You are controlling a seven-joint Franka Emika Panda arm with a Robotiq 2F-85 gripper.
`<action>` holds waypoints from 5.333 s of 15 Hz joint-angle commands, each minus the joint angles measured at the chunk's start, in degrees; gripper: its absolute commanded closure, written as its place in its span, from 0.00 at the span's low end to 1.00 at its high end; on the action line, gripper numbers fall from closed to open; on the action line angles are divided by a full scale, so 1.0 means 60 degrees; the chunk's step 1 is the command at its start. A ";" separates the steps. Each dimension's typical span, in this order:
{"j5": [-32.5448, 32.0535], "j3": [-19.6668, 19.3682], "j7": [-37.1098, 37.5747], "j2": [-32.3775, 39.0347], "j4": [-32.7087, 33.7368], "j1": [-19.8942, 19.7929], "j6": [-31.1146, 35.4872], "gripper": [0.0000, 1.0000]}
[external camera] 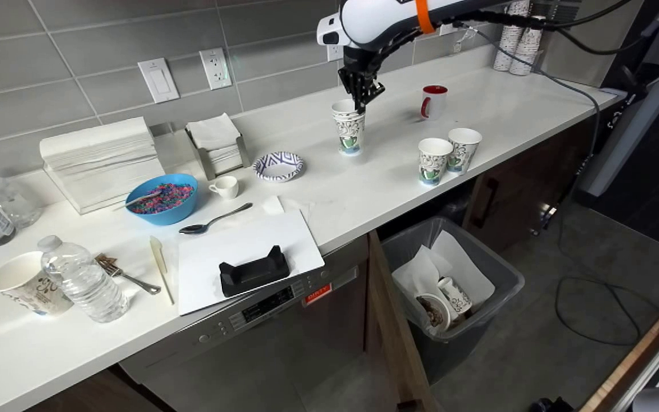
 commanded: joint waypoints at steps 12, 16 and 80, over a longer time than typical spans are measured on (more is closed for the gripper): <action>-0.0424 -0.0262 0.0630 0.0009 -0.0033 0.0289 0.0189 0.99; -0.0798 -0.0317 0.0993 -0.0180 -0.0103 0.0404 0.0287 0.99; -0.0563 -0.0992 1.0484 0.0823 -0.0506 -0.0341 0.0153 0.40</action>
